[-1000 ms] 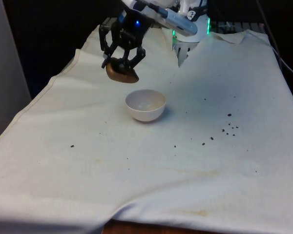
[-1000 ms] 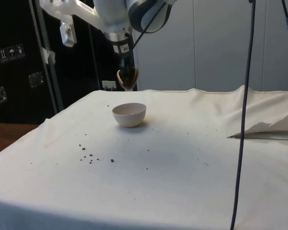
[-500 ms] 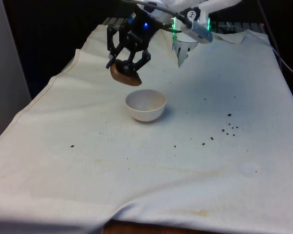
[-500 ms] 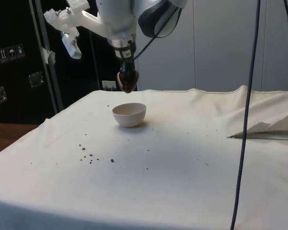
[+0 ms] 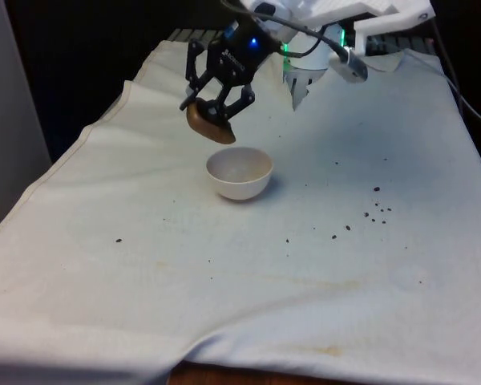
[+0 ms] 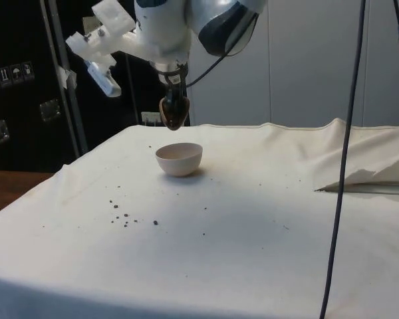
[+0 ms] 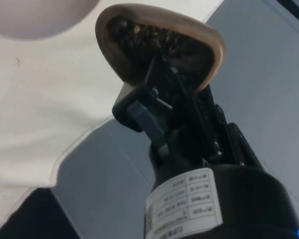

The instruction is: Pour the coffee beans from the cup into the bowl.

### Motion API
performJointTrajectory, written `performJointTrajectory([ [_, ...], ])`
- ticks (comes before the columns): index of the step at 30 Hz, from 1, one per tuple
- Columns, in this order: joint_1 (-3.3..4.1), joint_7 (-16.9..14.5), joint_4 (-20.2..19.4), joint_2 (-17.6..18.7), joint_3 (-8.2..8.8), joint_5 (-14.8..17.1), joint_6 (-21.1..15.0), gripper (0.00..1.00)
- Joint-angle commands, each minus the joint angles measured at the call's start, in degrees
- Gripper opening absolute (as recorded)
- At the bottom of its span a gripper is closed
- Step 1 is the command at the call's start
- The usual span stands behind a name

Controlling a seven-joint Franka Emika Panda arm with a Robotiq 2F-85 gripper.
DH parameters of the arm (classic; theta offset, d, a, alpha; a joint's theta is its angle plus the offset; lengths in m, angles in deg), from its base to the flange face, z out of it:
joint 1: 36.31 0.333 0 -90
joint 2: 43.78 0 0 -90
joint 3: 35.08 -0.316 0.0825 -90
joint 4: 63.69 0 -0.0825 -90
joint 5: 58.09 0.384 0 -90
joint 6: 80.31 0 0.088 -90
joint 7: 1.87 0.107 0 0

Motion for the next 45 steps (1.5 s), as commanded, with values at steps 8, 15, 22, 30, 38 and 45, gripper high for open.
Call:
performJointTrajectory([
  [8,0.4,4.6,-1.5,-0.7,-0.17,-6.2,1.7,0.03],
  [15,0.52,6.0,-2.1,-1.0,-0.46,-9.6,3.4,0.03],
  [22,0.57,7.0,-2.3,-1.0,-1.09,-12.0,5.4,0.03],
  [30,0.86,8.8,-2.5,-0.8,-2.46,-15.0,9.1,0.03],
  [38,0.97,11.7,-2.6,-0.6,-4.76,-17.3,13.5,0.03],
  [45,1.09,15.1,-3.0,-0.2,-7.33,-18.9,17.5,0.03],
])
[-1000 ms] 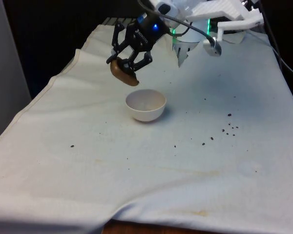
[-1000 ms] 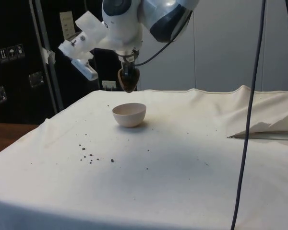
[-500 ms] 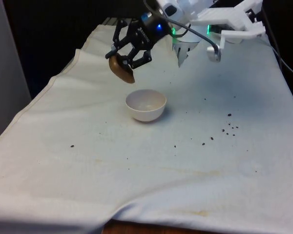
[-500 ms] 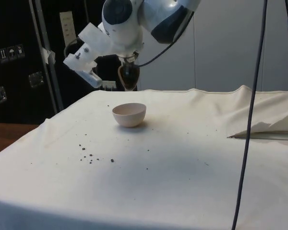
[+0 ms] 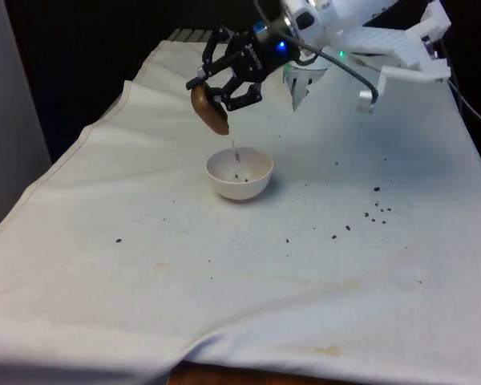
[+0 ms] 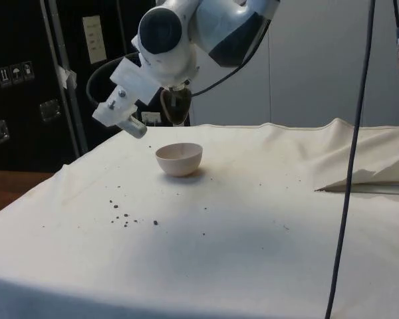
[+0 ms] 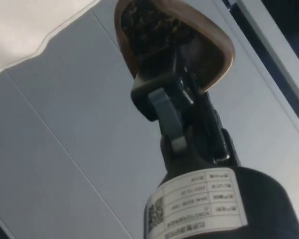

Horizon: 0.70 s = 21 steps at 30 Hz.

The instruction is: Pour the coffee beans from the cup into the bowl.

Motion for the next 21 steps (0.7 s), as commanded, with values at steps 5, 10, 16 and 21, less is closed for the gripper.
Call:
performJointTrajectory([
  [5,0.4,2.3,-0.2,0.3,-1.26,-1.4,2.9,0.03],
  [10,0.52,4.4,-0.5,0.6,-3.21,-2.6,6.6,0.03],
  [16,0.52,5.6,-0.6,1.1,-4.64,-3.5,9.5,0.03],
  [21,0.52,6.5,-0.5,1.8,-6.42,-4.5,13.3,0.03],
])
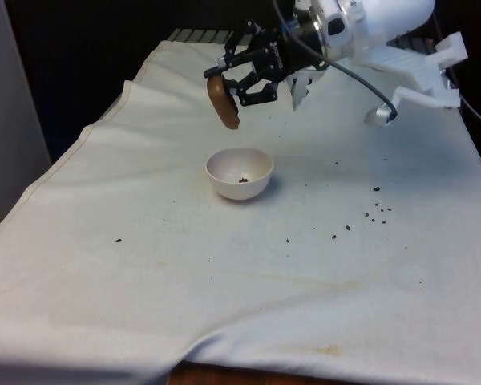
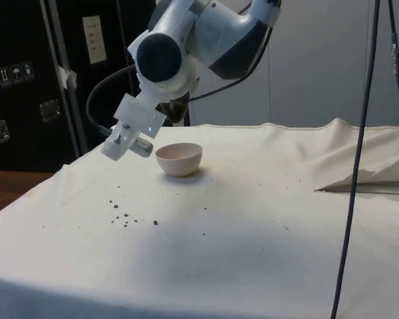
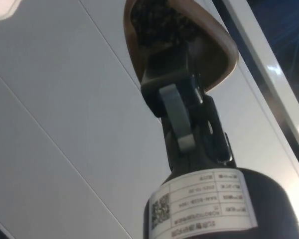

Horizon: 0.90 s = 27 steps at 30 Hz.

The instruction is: Pour the coffee beans from the cup into the bowl.

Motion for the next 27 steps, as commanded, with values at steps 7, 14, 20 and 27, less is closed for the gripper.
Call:
performJointTrajectory([
  [7,0.4,1.5,0.3,1.2,-1.89,-2.0,5.3,0.03],
  [14,0.4,1.8,0.6,1.8,-3.32,-2.5,8.5,0.03],
  [20,0.57,2.1,1.1,2.5,-5.1,-3.0,12.3,0.03],
  [27,0.17,2.1,1.5,3.2,-7.62,-3.3,16.0,0.03],
])
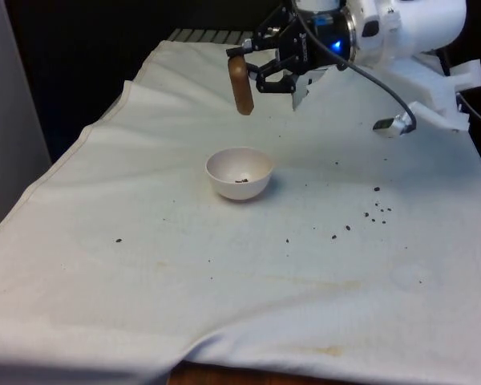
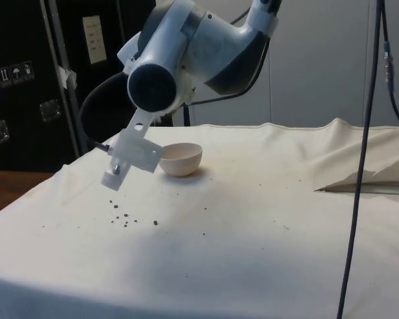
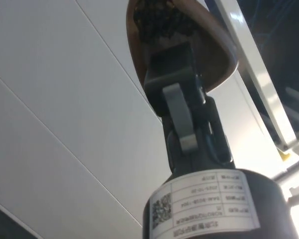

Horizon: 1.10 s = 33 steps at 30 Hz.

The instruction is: Pour the coffee beans from the cup into the bowl.

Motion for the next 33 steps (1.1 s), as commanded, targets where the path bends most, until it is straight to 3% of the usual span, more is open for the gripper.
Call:
performJointTrajectory([
  [1,0.4,0.3,0.2,0.3,0.0,-0.2,1.0,0.03],
  [9,0.46,0.9,0.7,1.6,-1.66,-1.4,5.4,0.03],
  [10,0.06,0.5,0.6,1.3,-1.78,-0.9,4.6,0.03],
  [11,0.46,1.1,0.9,2.0,-1.89,-1.8,6.4,0.03],
  [16,0.4,2.1,0.9,3.1,-2.35,-3.0,8.8,0.03],
  [18,0.11,1.7,0.7,2.8,-2.46,-2.6,8.2,0.03],
  [22,0.46,3.0,1.0,4.1,-2.46,-4.0,10.5,0.03],
  [28,0.17,4.0,0.9,5.1,-2.81,-4.8,12.0,0.03],
  [33,-0.06,5.9,0.6,6.4,-1.83,-6.7,12.1,0.03],
])
